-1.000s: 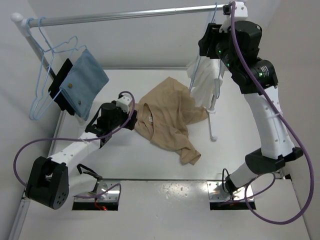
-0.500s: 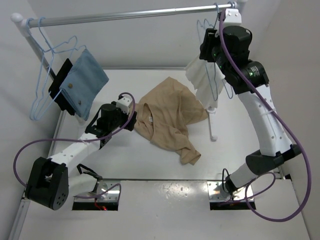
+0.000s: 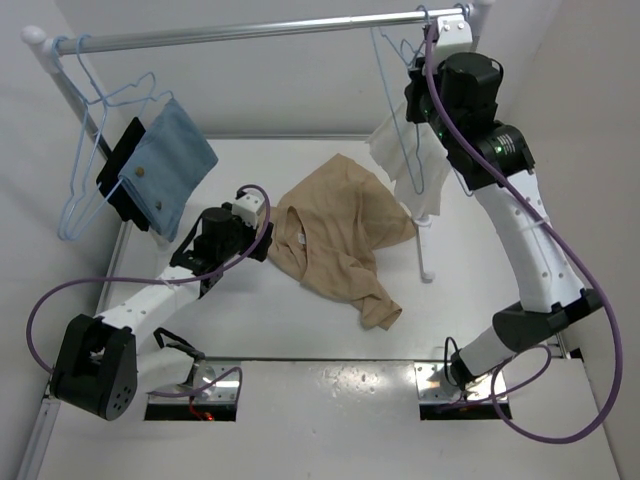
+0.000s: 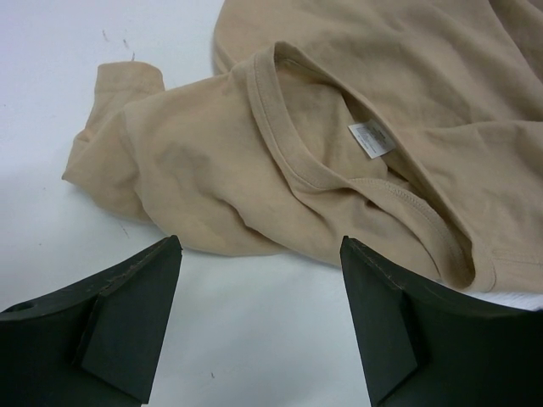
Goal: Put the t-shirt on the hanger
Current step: Grab a hanger with the right arm
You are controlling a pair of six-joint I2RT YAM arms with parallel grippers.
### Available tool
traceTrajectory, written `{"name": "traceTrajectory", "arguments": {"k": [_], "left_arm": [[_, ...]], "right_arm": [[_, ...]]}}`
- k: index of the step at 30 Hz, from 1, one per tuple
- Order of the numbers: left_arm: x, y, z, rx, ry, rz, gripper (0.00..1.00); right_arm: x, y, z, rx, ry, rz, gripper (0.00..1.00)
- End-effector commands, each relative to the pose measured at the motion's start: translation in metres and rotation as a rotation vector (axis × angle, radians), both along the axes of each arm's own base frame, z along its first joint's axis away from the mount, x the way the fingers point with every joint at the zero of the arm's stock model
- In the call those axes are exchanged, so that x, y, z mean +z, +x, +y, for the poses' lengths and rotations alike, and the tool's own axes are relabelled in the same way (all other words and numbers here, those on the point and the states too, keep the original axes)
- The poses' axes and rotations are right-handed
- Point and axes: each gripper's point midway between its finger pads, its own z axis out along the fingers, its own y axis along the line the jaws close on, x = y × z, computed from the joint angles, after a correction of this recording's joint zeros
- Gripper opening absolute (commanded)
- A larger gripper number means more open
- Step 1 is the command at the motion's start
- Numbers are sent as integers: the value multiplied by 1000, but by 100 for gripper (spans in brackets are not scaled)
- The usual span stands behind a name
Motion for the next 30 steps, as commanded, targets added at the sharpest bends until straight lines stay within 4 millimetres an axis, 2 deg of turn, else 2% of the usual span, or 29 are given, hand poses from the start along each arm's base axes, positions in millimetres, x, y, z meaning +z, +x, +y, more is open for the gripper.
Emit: {"name": "traceTrajectory", "arguments": {"k": [1, 4, 5, 8, 10, 13, 14, 17, 18, 19, 20, 21, 25, 26, 28, 29, 30], "left_arm": [[14, 2, -3, -7, -13, -53, 82], [14, 2, -3, -11, -5, -57, 82], [14, 2, -3, -11, -5, -57, 82], [6, 0, -3, -26, 8, -43, 82], [4, -2, -4, -38, 15, -37, 82], [3, -3, -3, -38, 18, -28, 82], [-1, -2, 0, -29, 21, -19, 82], [-4, -3, -3, -52, 22, -11, 73], [-4, -1, -6, -61, 19, -7, 66], [-5, 1, -8, -74, 24, -2, 62], [-8, 0, -10, -92, 27, 5, 60], [1, 6, -14, -100, 18, -10, 57], [10, 23, -30, -182, 28, 0, 56], [12, 28, -34, -194, 24, 10, 56], [17, 46, -47, -213, 26, 42, 61], [17, 53, -48, -205, 34, 55, 61], [13, 57, -49, -205, 42, 87, 61]], "right_arm": [[33, -9, -1, 42, -35, -126, 0], [52, -13, 0, 63, -51, -204, 0], [64, -16, 1, 74, -35, -243, 0], [77, -17, 11, 134, -36, -300, 0], [83, -18, 15, 155, -28, -323, 0], [79, -19, 29, 235, -41, -331, 0], [83, -28, 42, 309, -36, -344, 0], [66, -41, 68, 477, -50, -318, 0], [57, -46, 74, 521, -51, -302, 0], [54, -57, 85, 602, -30, -292, 0], [47, -59, 90, 639, -20, -275, 0], [35, -61, 96, 672, -11, -245, 0], [9, -87, 113, 818, 56, -168, 0], [-13, -88, 116, 827, 88, -109, 0], [-13, -99, 113, 824, 131, -129, 0], [-37, -100, 113, 821, 138, -82, 0], [-44, -96, 107, 779, 135, -79, 0]]}}
